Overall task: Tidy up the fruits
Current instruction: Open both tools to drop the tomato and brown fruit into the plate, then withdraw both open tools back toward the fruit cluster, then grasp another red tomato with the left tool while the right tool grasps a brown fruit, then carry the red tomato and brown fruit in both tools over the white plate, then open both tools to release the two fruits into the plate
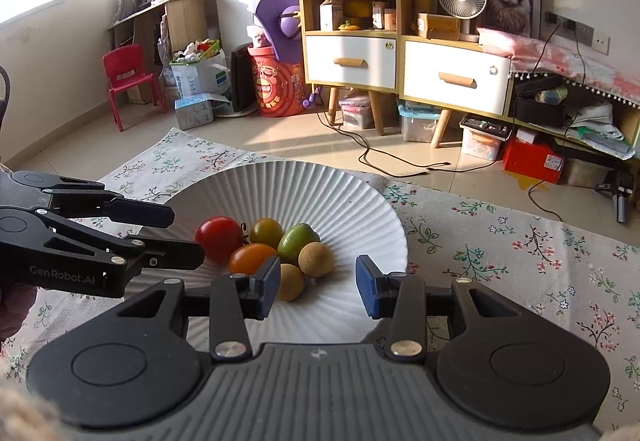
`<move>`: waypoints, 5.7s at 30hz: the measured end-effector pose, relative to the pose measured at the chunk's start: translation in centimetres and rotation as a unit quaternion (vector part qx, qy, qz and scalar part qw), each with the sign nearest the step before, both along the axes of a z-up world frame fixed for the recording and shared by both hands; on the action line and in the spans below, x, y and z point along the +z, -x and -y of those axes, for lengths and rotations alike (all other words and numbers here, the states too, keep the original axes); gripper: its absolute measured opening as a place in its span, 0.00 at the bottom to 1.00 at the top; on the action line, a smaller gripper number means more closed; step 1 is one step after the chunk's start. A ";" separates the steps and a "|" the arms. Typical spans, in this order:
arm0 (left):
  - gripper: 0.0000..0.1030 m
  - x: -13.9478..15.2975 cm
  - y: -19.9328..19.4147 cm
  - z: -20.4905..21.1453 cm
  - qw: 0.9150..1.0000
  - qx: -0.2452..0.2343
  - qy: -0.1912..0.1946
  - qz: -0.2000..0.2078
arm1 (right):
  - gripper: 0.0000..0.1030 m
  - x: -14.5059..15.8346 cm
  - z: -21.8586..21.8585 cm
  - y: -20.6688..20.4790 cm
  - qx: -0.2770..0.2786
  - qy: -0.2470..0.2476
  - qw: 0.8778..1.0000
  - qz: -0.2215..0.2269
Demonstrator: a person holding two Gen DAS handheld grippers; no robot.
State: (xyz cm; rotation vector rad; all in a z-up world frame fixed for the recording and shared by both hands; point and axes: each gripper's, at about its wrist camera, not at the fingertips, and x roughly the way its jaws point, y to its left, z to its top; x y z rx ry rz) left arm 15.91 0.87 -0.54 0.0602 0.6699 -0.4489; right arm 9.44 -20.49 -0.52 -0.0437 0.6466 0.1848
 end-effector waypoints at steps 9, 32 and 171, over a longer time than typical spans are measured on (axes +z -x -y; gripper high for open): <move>0.76 0.4 2.9 -1.3 1.000 0.017 -0.010 -0.010 | 0.61 0.3 -0.6 2.7 -0.008 0.006 1.000 -0.010; 0.92 -3.0 8.3 -3.5 0.998 0.031 -0.046 -0.035 | 0.90 -2.2 -3.9 7.9 0.012 0.003 0.999 -0.038; 0.39 -2.0 0.3 2.4 0.998 -0.050 -0.024 -0.027 | 0.26 -2.0 -0.3 -1.0 -0.063 -0.146 0.986 -0.059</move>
